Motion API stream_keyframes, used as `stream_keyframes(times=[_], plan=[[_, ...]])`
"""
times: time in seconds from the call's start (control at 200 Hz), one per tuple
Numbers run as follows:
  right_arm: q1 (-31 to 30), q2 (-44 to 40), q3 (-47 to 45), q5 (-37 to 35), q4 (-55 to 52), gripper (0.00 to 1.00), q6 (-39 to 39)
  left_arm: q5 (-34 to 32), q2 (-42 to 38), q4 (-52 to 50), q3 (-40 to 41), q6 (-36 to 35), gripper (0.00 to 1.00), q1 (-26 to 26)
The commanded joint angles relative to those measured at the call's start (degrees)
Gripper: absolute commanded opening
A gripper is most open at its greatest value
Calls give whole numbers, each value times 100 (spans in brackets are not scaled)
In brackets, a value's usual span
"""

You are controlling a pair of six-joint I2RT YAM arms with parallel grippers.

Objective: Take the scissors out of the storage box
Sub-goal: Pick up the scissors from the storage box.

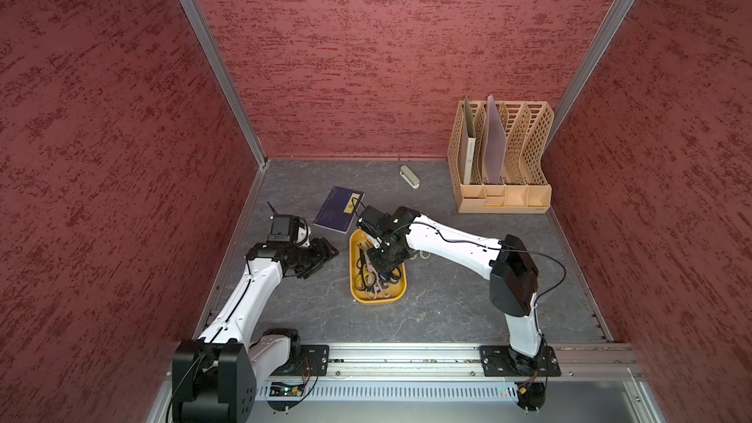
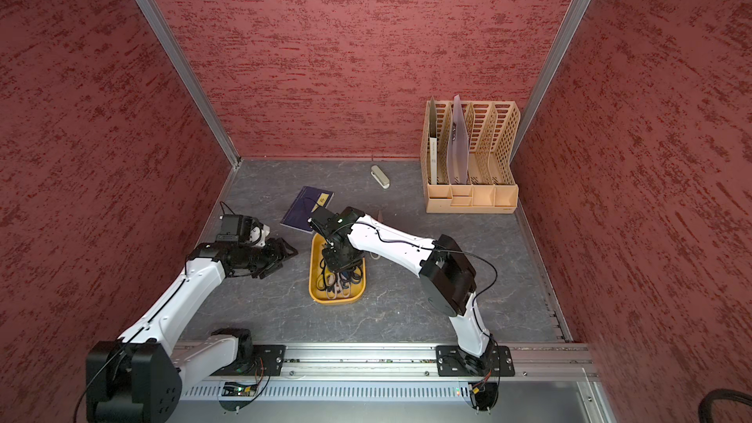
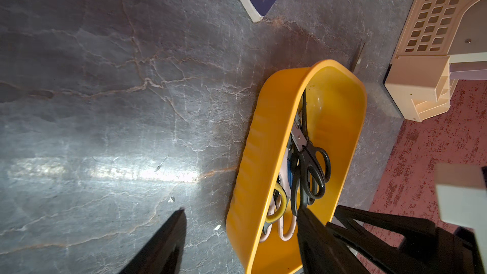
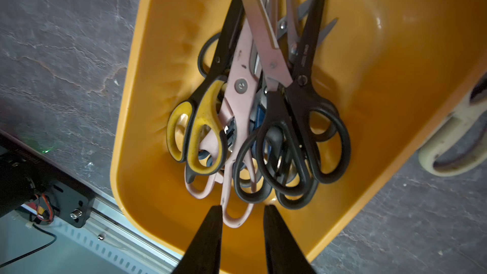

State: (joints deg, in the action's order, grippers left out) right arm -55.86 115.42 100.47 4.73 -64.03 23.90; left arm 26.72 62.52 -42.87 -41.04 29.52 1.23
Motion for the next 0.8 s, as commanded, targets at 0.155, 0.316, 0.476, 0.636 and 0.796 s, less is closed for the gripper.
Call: stream_keyframes(times=[0.155,0.316,0.476,0.636,0.796], plan=[[-88,268,250,-362,-121,31,-112,-9,-73,-55,73,-90,70,-102],[-109,445,330,-324,-49,30,-132,24,-64,-45,87,-124,70,-162],[-127,617,363,-295,11,29,-129,35,-80,-44,88,-130,70,-194],[-136,723,345,-312,35,26,-121,33,-100,-55,96,-128,70,-203],[-136,753,317,-382,44,25,-108,36,-103,-46,96,-130,71,-222]])
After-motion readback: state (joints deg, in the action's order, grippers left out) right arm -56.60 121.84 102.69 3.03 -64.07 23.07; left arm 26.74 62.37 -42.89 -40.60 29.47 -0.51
